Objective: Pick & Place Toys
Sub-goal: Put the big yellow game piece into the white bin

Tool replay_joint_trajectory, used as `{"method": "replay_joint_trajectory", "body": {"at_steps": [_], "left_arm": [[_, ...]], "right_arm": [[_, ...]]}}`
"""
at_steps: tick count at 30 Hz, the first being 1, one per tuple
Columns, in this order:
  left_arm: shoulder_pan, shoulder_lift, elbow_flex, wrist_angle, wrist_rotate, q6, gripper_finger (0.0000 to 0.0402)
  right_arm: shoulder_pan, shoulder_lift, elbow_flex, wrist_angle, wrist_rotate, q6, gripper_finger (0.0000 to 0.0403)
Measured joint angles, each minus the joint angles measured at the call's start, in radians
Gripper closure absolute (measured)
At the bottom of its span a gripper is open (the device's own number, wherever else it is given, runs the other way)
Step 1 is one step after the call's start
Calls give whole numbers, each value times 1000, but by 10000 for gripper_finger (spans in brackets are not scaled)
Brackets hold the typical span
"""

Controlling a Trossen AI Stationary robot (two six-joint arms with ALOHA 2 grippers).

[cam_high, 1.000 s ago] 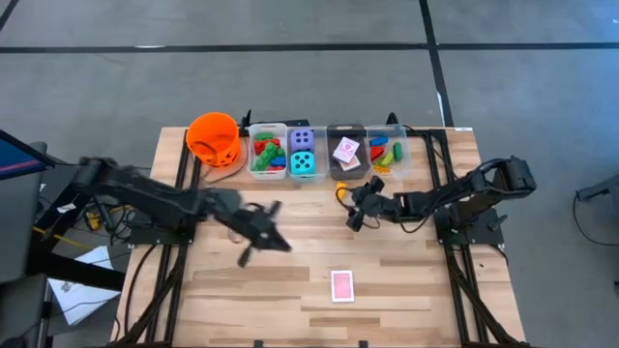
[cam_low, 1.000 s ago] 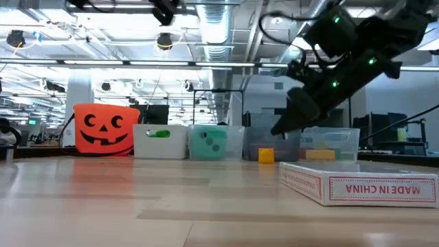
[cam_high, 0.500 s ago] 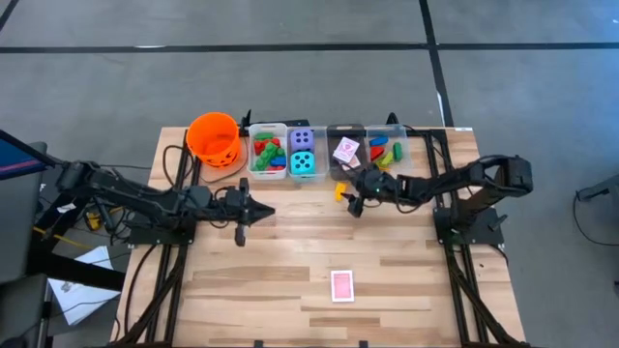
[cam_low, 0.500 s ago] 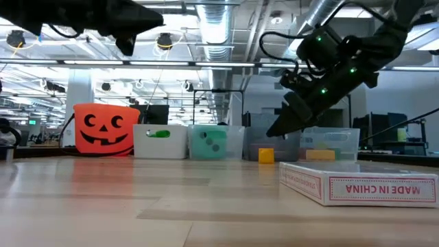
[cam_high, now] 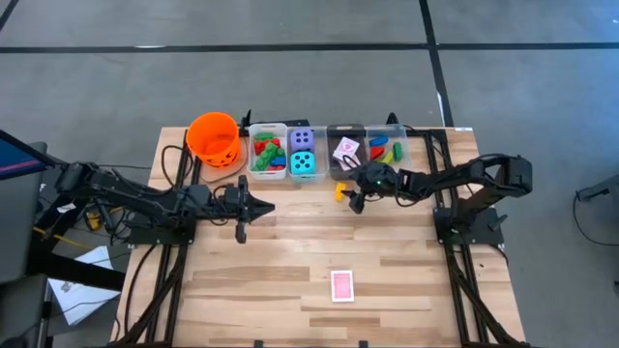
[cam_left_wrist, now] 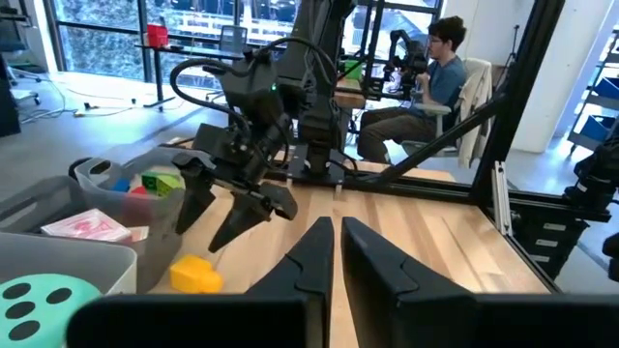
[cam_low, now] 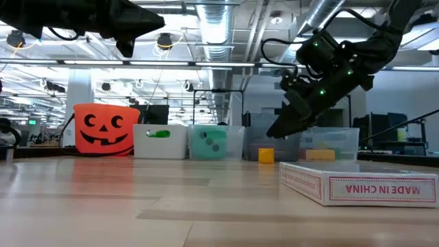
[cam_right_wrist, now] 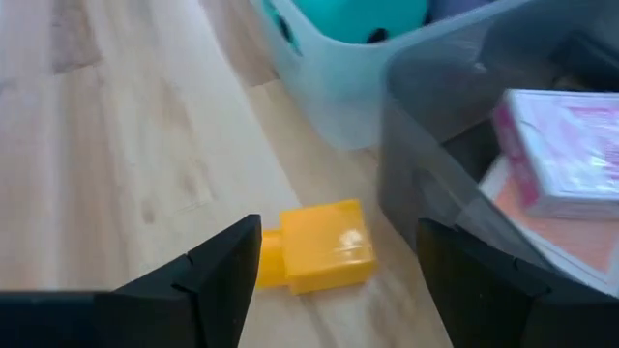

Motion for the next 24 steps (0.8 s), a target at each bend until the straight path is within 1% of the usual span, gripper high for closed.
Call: {"method": "replay_joint_trajectory", "body": {"at_steps": [2,14,20,24], "left_arm": [[0,0,0,0,0,0,384],[0,0,0,0,0,-3,386],[0,0,0,0,0,-3,386],[0,0,0,-1,0,-4,386]], "right_arm": [[1,-1,1,4,-33,3,135],[10,-1,1,-24,-38,-59,135],[66,2,-3,-45,-51,-51,135],[111,1,-1,-35,-41,-57,135]]}}
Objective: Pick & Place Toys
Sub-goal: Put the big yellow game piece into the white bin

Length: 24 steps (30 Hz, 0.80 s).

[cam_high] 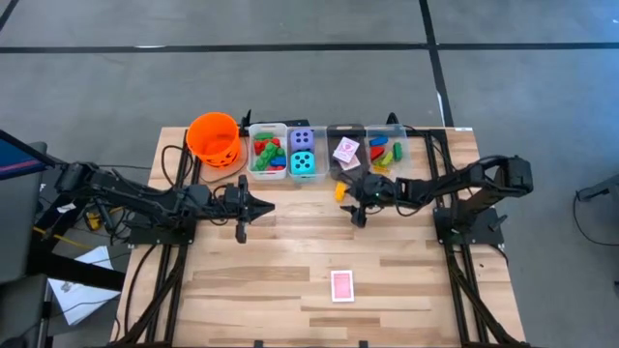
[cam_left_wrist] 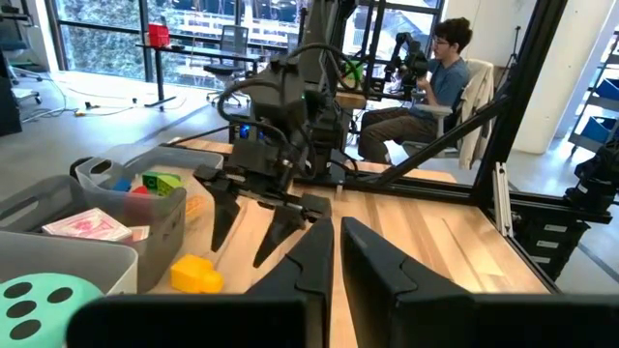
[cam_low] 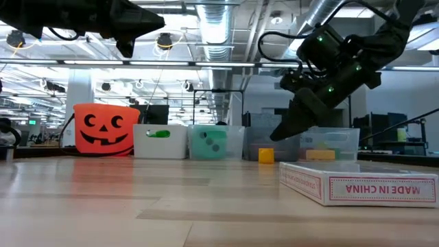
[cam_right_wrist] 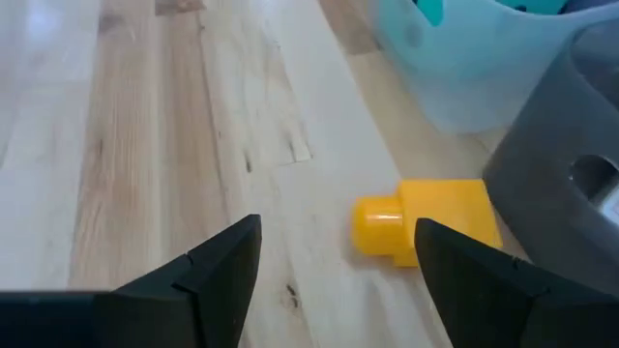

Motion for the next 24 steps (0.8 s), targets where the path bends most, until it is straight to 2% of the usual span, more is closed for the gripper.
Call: {"method": "replay_joint_trajectory", "body": {"at_steps": [8,13,16,20,24], "left_arm": [[0,0,0,0,0,-4,386],[0,0,0,0,0,-8,386],[0,0,0,0,0,-8,386],[0,0,0,0,0,-8,386],[0,0,0,0,0,-8,386]], "right_arm": [[28,0,0,2,140,-33,135],[28,0,0,4,166,-34,136],[31,0,0,4,191,39,150],[65,0,0,5,234,164,217],[121,0,1,6,339,251,326]]}}
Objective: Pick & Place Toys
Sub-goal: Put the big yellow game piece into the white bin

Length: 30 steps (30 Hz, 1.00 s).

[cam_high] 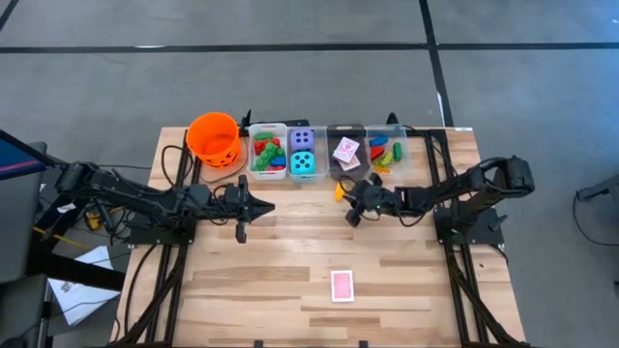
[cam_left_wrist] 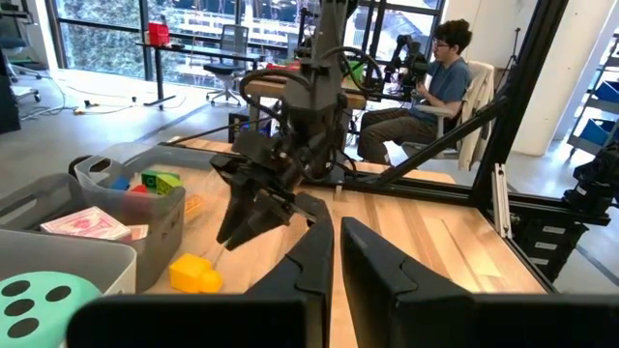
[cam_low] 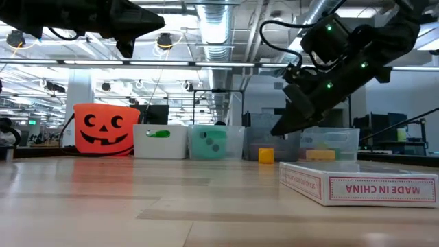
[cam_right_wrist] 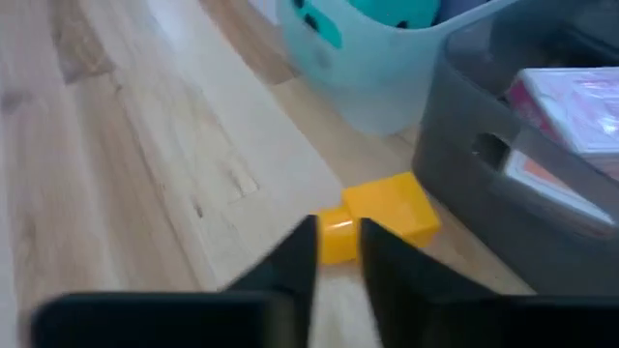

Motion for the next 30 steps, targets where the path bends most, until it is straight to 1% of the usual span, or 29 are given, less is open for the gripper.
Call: {"method": "replay_joint_trajectory", "body": {"at_steps": [2,3,8,13,16,18,20,22,25,28,30], "left_arm": [[0,0,0,0,0,0,386],[0,0,0,0,0,0,386],[0,0,0,2,0,0,386],[0,0,0,13,0,0,385],[0,0,0,14,0,0,385],[0,0,0,15,0,0,385],[0,0,0,22,0,3,385],[0,0,0,22,0,3,385],[0,0,0,22,0,3,385],[0,0,0,18,0,3,385],[0,0,0,12,0,3,385]], "right_arm": [[19,0,0,0,37,25,378],[24,0,0,1,43,31,390],[26,0,20,0,41,102,381],[48,7,60,3,42,133,400],[74,45,94,16,39,131,398],[95,98,137,65,36,122,400],[116,162,198,72,34,76,401],[132,228,276,26,53,25,401],[135,294,386,-166,157,8,401],[127,327,470,-371,265,70,402],[125,326,491,-482,329,124,402]]}}
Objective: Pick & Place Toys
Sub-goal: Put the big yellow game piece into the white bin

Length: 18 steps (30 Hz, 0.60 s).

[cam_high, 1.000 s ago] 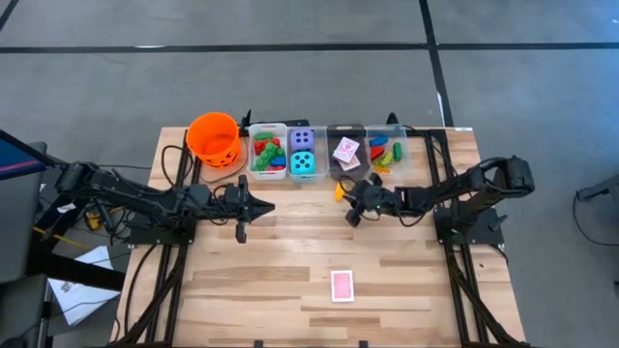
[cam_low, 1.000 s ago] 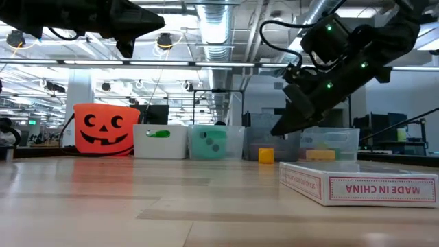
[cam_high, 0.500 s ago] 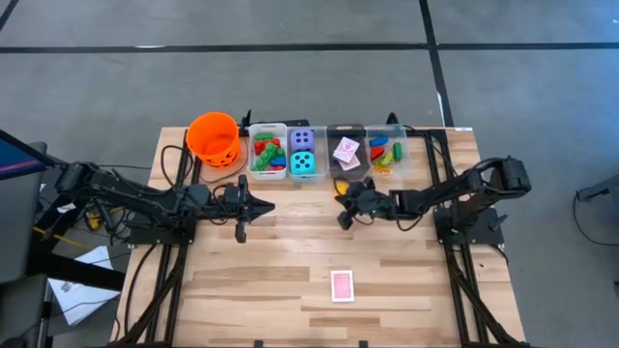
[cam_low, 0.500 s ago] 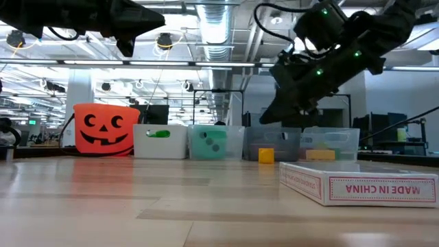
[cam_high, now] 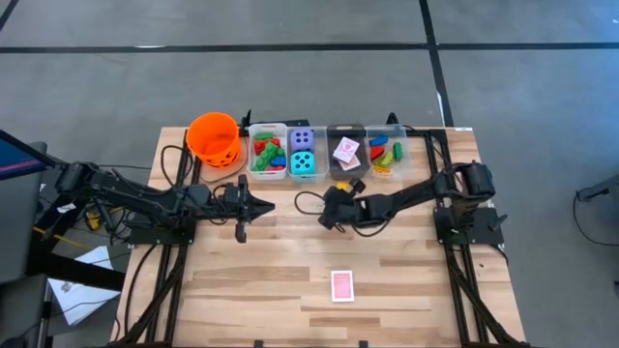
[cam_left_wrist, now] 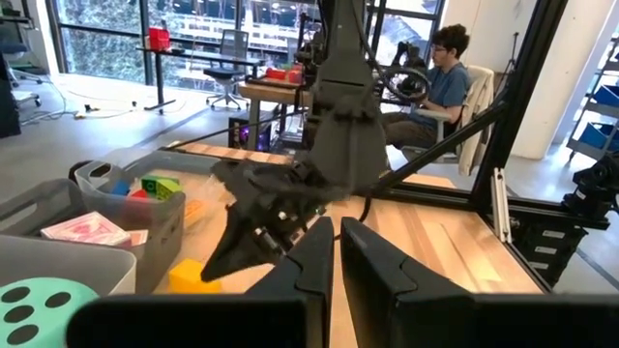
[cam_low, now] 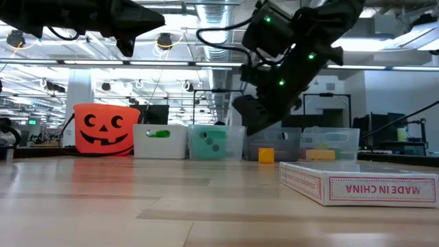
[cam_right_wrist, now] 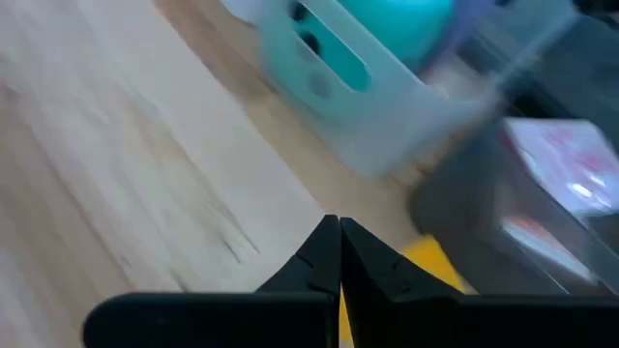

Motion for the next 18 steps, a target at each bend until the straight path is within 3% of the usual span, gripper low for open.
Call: {"method": "replay_joint_trajectory", "body": {"at_steps": [3,8,18], "left_arm": [[0,0,0,-4,0,0,385],[-1,0,0,-5,0,-3,385],[-1,0,0,-5,0,-3,385]], "right_arm": [[1,-2,2,-82,61,92,402],[-28,-13,1,-182,77,229,402],[-132,41,4,-186,-13,294,403]]}}
